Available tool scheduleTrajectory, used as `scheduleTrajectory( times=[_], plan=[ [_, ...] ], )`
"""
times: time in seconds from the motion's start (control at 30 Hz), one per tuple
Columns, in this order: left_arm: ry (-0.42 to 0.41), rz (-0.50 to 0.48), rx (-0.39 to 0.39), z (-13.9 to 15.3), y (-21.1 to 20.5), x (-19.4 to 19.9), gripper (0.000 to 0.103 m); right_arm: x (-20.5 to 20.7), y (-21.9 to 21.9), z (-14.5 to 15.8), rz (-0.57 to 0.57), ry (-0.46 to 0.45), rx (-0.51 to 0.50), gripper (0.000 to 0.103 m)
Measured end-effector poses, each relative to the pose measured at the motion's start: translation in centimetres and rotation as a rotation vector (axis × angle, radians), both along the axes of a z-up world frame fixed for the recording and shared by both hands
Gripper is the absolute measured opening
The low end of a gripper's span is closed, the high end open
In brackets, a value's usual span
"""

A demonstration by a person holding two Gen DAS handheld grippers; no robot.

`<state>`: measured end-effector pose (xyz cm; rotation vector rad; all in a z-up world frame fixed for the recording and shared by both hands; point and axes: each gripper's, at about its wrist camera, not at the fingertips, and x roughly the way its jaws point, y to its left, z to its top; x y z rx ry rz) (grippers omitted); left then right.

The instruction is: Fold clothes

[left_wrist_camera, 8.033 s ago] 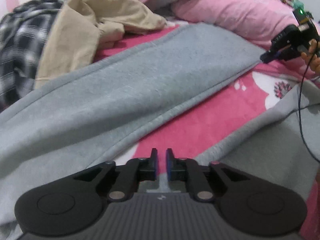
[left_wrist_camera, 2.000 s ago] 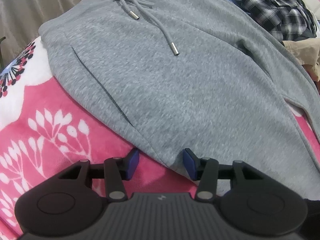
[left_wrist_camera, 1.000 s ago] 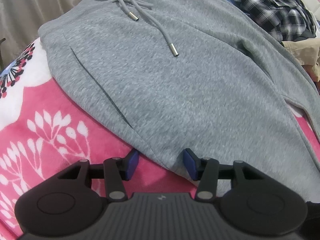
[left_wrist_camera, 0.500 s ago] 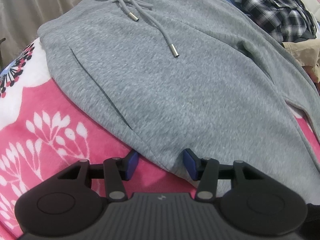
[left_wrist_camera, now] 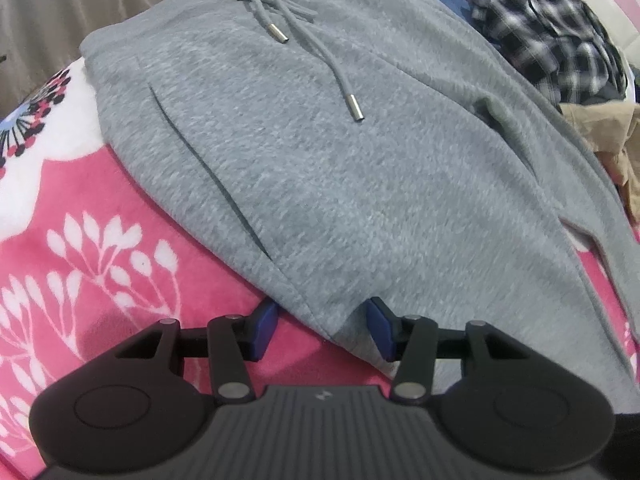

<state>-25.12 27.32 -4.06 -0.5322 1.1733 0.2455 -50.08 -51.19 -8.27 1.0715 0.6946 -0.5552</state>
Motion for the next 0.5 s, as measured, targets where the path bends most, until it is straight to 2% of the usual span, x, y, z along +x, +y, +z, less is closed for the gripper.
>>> scheduleTrajectory(
  times=[0.03, 0.07, 0.1, 0.13, 0.2, 0.23, 0.27, 0.33, 0.37, 0.5],
  plan=[
    [-0.005, 0.016, -0.013, 0.0, 0.2, -0.1, 0.05, -0.6, -0.2, -0.4, -0.023, -0.057, 0.063, 0.011],
    [-0.01, 0.031, -0.025, 0.0, 0.4, -0.2, 0.05, -1.2, -0.5, -0.8, -0.047, -0.115, 0.126, 0.018],
    [-0.021, 0.054, -0.039, -0.1, 0.6, -0.3, 0.05, -1.5, -0.5, -1.2, -0.052, -0.134, 0.162, 0.035],
    [-0.031, 0.076, -0.053, -0.1, 0.9, -0.5, 0.05, -1.8, -0.4, -1.7, -0.057, -0.154, 0.197, 0.043],
    [-0.053, 0.121, -0.07, -0.3, 1.2, -0.8, 0.047, -0.9, 0.3, -2.1, -0.017, -0.128, 0.183, 0.046],
    [-0.065, 0.144, -0.072, -0.3, 1.2, -1.0, 0.04, -0.5, 0.7, -2.3, 0.003, -0.115, 0.176, 0.046],
    [-0.07, 0.157, -0.055, -0.4, 1.2, -1.2, 0.037, 0.0, 1.1, -2.5, 0.023, -0.102, 0.17, 0.046],
    [-0.074, 0.172, -0.015, -0.3, 1.0, -1.3, 0.017, 1.1, 1.8, -2.4, 0.061, -0.061, 0.136, 0.029],
    [-0.077, 0.172, -0.002, -0.1, 0.9, -1.4, 0.015, 1.7, 2.1, -2.1, 0.078, -0.033, 0.11, 0.003],
    [-0.086, 0.13, 0.064, 2.0, -0.2, -2.0, 0.011, 1.4, 2.8, 1.0, 0.076, -0.042, -0.004, 0.003]
  ],
)
